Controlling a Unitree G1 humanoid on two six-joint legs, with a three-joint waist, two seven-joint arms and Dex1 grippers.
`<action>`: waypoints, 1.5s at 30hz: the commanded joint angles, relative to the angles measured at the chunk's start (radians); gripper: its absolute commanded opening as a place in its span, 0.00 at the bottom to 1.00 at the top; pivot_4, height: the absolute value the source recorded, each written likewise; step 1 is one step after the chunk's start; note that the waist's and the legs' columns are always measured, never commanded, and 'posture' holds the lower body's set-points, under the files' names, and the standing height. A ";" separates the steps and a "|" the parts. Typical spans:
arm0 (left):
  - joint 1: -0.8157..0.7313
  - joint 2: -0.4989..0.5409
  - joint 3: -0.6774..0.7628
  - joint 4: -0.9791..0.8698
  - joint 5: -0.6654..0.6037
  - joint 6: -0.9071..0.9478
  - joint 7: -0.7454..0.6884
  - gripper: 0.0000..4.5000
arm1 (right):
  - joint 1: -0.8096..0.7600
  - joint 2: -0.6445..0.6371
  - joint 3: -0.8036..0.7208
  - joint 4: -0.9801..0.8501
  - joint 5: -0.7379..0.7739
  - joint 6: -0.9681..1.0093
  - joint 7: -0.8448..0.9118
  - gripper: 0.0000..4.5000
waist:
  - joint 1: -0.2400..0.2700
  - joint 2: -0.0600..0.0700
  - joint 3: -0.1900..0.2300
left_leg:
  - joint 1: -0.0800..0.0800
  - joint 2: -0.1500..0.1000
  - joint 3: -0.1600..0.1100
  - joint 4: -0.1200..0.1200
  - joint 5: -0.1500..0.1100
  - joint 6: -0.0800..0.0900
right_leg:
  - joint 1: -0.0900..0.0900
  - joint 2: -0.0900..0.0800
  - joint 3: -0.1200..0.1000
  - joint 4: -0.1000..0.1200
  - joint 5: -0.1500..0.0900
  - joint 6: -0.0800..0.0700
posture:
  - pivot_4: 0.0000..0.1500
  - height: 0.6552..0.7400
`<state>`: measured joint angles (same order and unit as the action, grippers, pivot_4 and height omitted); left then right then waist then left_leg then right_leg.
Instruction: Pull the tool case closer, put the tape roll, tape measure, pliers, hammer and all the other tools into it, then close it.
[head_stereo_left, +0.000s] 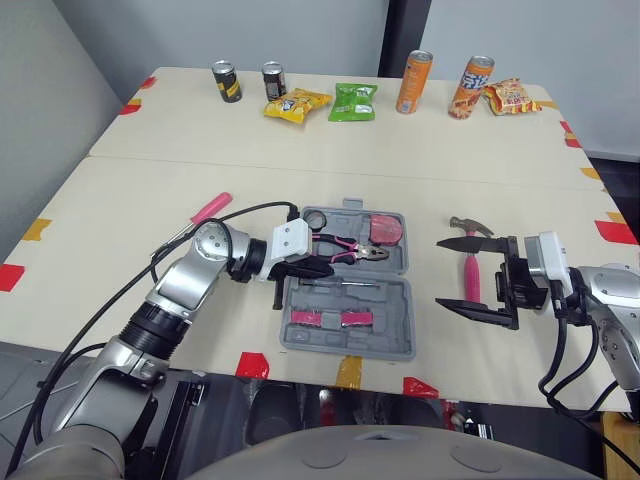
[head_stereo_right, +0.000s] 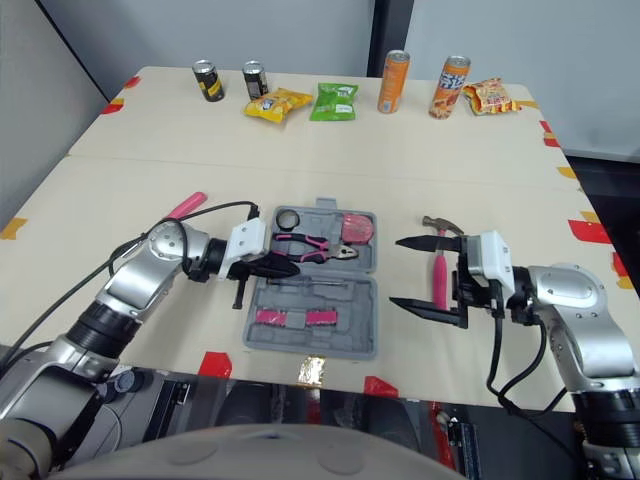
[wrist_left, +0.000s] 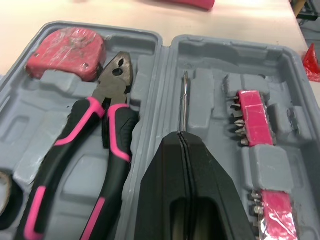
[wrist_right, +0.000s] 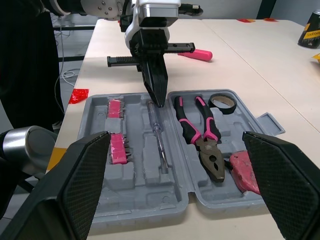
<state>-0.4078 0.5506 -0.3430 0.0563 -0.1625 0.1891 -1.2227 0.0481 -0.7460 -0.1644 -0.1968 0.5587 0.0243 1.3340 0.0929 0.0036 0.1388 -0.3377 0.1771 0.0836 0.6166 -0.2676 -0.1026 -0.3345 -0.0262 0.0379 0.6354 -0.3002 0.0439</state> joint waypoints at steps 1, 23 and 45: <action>0.003 -0.025 -0.013 0.038 0.008 -0.033 0.000 0.00 | 0.001 -0.005 -0.015 -0.010 0.006 -0.012 0.000 1.00 | 0.000 0.000 0.000 | 0.000 0.000 0.000 0.000 0.000 0.000 | 0.000 0.000 0.000 0.000 0.000 0.000 | 1.00 1.00; 0.027 -0.030 -0.090 0.212 0.152 -0.184 -0.001 0.00 | 0.016 -0.046 -0.023 0.019 -0.024 -0.030 0.018 1.00 | -0.002 0.002 -0.007 | 0.001 0.000 0.000 0.000 0.000 0.000 | 0.000 0.000 0.000 0.000 0.000 0.000 | 1.00 1.00; 0.077 -0.010 0.243 -0.066 -0.216 -0.083 0.018 0.00 | 0.011 -0.023 -0.076 0.075 0.008 -0.022 -0.021 1.00 | -0.003 0.005 -0.009 | 0.000 0.000 0.000 0.000 0.000 0.000 | 0.000 0.000 0.000 0.000 0.000 0.000 | 1.00 1.00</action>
<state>-0.3465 0.5239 -0.1686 0.0600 -0.3108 0.0895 -1.2132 0.0549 -0.7763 -0.2004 -0.1229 0.5347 0.0027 1.3238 0.0896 0.0085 0.1298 -0.3381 0.1775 0.0839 0.6164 -0.2676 -0.1025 -0.3349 -0.0261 0.0380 0.6350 -0.3002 0.0438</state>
